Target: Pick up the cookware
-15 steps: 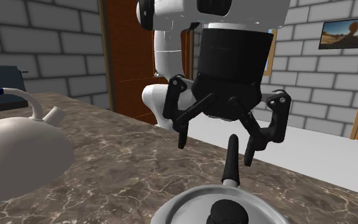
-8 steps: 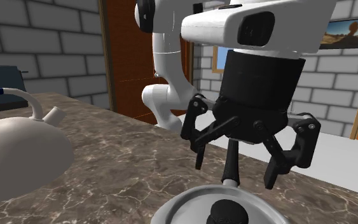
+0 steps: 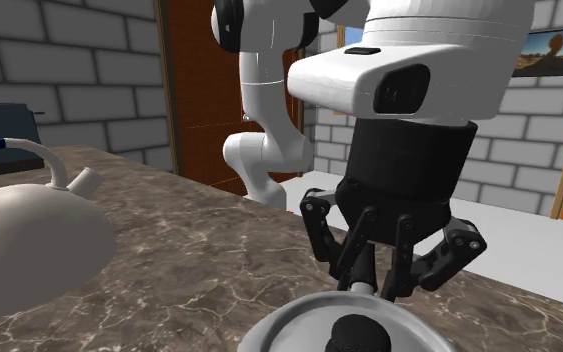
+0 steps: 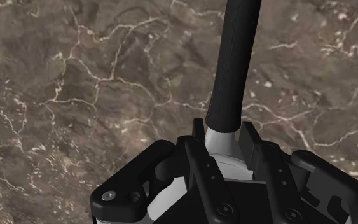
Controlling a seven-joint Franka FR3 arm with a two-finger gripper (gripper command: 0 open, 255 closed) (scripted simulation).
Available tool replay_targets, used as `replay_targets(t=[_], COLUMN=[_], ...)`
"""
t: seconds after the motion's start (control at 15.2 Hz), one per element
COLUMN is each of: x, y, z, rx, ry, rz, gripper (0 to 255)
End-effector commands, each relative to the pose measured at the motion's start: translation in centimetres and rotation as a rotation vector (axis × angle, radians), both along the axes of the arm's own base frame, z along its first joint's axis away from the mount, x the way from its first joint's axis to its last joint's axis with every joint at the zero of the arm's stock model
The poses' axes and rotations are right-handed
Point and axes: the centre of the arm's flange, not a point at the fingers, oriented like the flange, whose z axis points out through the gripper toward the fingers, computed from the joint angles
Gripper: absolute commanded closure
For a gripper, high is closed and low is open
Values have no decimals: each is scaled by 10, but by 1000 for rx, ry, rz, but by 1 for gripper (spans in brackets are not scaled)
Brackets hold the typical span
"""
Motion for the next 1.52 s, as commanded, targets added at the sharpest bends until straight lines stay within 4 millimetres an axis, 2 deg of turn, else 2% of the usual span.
replay_targets(t=[0.0, 0.33, 1.32, 1.45], x=[0, 0, 0, 0], y=[0, 0, 0, 0], z=[0, 0, 79, 80], rx=[0, 0, 0, 0], ry=[0, 0, 0, 0], rz=[-1, -1, -1, -1], gripper=[255, 255, 255, 255])
